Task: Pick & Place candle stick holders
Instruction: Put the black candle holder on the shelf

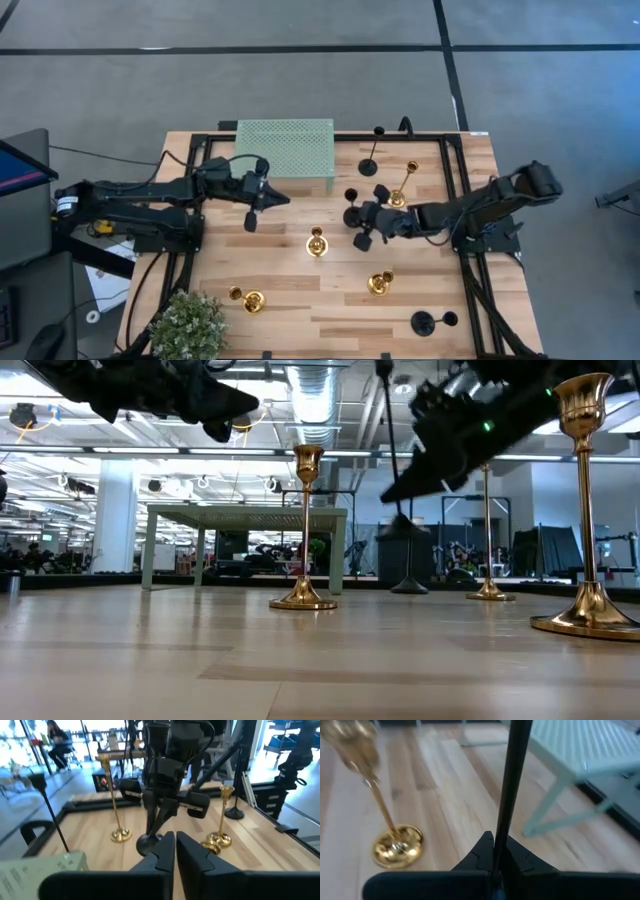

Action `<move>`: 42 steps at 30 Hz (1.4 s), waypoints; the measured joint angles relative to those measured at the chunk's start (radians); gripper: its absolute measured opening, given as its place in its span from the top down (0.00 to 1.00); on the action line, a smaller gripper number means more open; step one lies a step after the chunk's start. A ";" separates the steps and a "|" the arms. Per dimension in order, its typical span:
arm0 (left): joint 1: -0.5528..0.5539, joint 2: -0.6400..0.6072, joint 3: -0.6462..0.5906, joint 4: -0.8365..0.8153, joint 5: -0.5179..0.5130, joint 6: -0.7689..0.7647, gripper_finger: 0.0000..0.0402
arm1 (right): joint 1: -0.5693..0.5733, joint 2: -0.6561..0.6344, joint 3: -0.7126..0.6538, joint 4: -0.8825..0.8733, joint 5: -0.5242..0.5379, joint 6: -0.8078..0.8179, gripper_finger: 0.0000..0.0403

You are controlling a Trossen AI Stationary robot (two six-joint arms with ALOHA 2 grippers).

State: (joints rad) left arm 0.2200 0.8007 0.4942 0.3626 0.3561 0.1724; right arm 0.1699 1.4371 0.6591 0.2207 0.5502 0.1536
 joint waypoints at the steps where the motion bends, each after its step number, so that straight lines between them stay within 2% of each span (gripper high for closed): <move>1: 0.000 0.005 0.000 0.012 0.000 0.007 0.92 | -0.009 -0.002 0.019 -0.005 -0.022 -0.022 1.00; 6: 0.000 0.069 0.000 0.131 0.000 0.012 0.78 | -0.066 -0.004 0.085 -0.035 -0.108 -0.112 1.00; 12: 0.000 0.261 0.007 0.483 0.000 -0.083 0.65 | -0.114 -0.004 0.109 -0.064 -0.134 -0.130 1.00; 14: 0.000 0.327 0.030 0.544 0.001 -0.106 0.63 | -0.119 -0.004 0.109 -0.068 -0.135 -0.130 1.00; 23: -0.033 0.528 0.182 0.560 0.001 -0.101 0.63 | -0.120 -0.004 0.109 -0.067 -0.136 -0.129 1.00; 30: -0.066 0.602 0.255 0.560 -0.007 -0.099 0.63 | -0.120 -0.004 0.109 -0.053 -0.158 -0.128 1.00; 35: -0.085 0.661 0.307 0.565 -0.069 -0.099 0.63 | -0.118 0.007 0.109 -0.026 -0.188 -0.130 1.00; 42: -0.092 0.713 0.366 0.573 -0.071 -0.099 0.63 | -0.118 0.024 0.108 -0.027 -0.192 -0.135 1.00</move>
State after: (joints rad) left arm 0.1276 1.5135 0.8606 0.9352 0.2852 0.0734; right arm 0.0517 1.4614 0.7667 0.1933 0.3584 0.0189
